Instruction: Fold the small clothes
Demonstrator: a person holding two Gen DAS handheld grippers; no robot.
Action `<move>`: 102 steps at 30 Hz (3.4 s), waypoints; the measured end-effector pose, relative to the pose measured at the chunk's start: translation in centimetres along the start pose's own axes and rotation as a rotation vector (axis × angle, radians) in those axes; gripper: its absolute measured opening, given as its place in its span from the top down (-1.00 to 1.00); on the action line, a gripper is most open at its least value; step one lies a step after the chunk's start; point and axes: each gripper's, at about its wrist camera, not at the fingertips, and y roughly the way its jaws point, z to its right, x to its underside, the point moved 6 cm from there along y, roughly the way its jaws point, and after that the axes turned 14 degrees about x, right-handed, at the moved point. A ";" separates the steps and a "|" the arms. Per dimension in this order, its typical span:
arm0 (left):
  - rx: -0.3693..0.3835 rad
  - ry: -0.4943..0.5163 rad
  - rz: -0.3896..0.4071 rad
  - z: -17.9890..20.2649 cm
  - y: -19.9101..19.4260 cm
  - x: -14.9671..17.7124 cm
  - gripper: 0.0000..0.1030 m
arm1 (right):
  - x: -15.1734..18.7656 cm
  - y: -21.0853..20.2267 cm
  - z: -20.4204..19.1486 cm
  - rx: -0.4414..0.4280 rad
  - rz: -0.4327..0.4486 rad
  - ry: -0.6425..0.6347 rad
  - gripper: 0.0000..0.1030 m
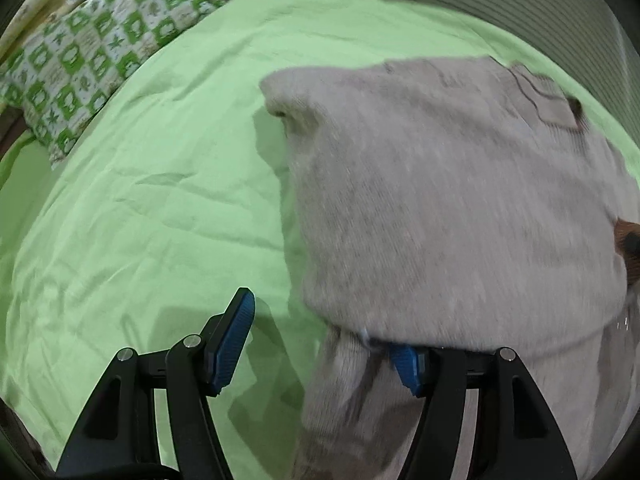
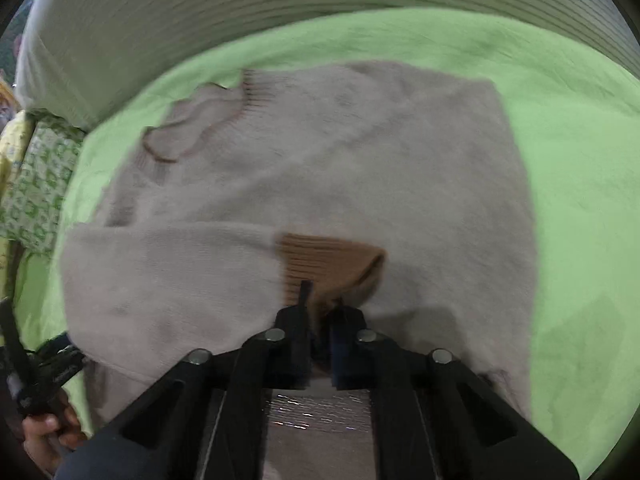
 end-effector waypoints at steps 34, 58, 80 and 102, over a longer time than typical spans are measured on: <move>0.046 -0.188 0.088 -1.8 -2.1 -1.5 0.13 | -6.0 -19.2 1.4 -0.250 0.462 0.000 0.87; 0.087 -0.156 0.040 -2.6 -0.9 0.4 0.15 | 2.5 -2.7 10.9 0.158 0.125 0.013 0.87; 0.100 -0.142 0.019 -4.0 -0.7 1.1 -0.01 | -3.3 -7.5 -7.2 -0.070 0.196 -0.224 0.05; 0.123 -0.131 0.040 -3.6 -0.5 1.9 -0.01 | -6.5 3.6 -23.6 -0.245 -0.001 -0.278 0.90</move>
